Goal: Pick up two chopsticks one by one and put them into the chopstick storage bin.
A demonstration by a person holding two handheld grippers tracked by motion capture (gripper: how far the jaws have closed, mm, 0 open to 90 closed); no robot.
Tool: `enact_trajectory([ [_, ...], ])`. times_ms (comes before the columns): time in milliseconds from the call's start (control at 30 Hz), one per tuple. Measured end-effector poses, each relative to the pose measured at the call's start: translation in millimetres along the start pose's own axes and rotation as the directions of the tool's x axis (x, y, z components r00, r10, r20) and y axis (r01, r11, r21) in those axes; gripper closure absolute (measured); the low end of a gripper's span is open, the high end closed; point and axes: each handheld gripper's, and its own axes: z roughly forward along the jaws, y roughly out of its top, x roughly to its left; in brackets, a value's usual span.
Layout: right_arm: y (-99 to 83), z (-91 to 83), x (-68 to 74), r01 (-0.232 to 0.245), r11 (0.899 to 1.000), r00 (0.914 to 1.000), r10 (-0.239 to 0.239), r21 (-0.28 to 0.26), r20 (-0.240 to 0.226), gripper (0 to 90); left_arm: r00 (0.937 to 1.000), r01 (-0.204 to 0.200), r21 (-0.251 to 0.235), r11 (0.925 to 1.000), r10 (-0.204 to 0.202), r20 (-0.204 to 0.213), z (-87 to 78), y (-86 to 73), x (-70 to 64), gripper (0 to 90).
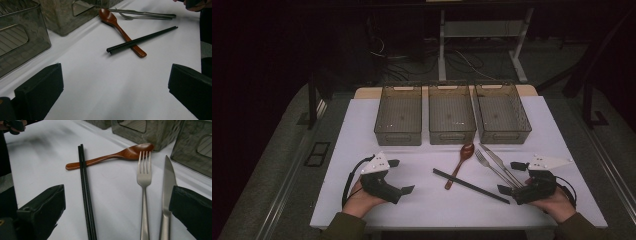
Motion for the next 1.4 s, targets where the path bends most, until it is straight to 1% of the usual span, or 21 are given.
enact_trajectory([
  [233, 5.7, 0.1, 0.5, -0.001, 1.0, 1.0, 0.001, 0.025, -0.005, 1.0, 0.9999, 0.005, 0.001, 1.0, -0.005, 0.012, 0.3, -0.9, -3.3, 0.0],
  [300, 7.3, 0.4, 0.5, 0.005, 1.0, 1.0, -0.005, 0.029, -0.005, 1.0, 0.9999, 0.002, 0.0, 1.0, -0.002, 0.014, 0.4, -0.7, -4.0, 0.0],
  [433, 9.6, 1.2, 0.4, 0.001, 1.0, 1.0, -0.001, 0.031, -0.005, 1.0, 0.9999, -0.002, 0.001, 1.0, 0.002, 0.014, 0.3, -0.1, -4.1, 0.0],
  [467, 10.7, 1.7, -0.1, 0.006, 0.999, 1.0, -0.006, 0.04, -0.007, 1.0, 0.9999, 0.0, 0.001, 1.0, 0.0, 0.016, 0.6, -0.1, -4.3, 0.0],
  [633, 14.8, 3.0, 0.6, 0.01, 0.998, 0.9998, -0.01, 0.057, -0.015, 1.0, 0.9996, -0.024, 0.02, 0.9995, 0.024, 0.016, 1.5, 1.1, -4.9, 0.0],
  [900, 19.3, 7.4, 0.6, 0.013, 0.997, 0.9997, -0.011, 0.07, -0.021, 1.0, 0.9998, -0.012, 0.022, 0.9997, 0.012, 0.018, 1.9, 1.5, -4.6, 0.0],
  [1167, 24.9, 13.0, 0.9, 0.019, 0.997, 0.9992, -0.017, 0.077, -0.037, 1.0, 0.9999, -0.012, 0.009, 0.9999, 0.012, 0.008, -0.3, 2.0, -4.8, 0.0],
  [1400, 30.7, 20.5, 0.6, 0.027, 0.997, 0.9988, -0.024, 0.079, -0.043, 1.0, 0.9999, -0.005, -0.003, 1.0, 0.005, 0.01, 0.2, 2.7, -6.6, 0.0],
])
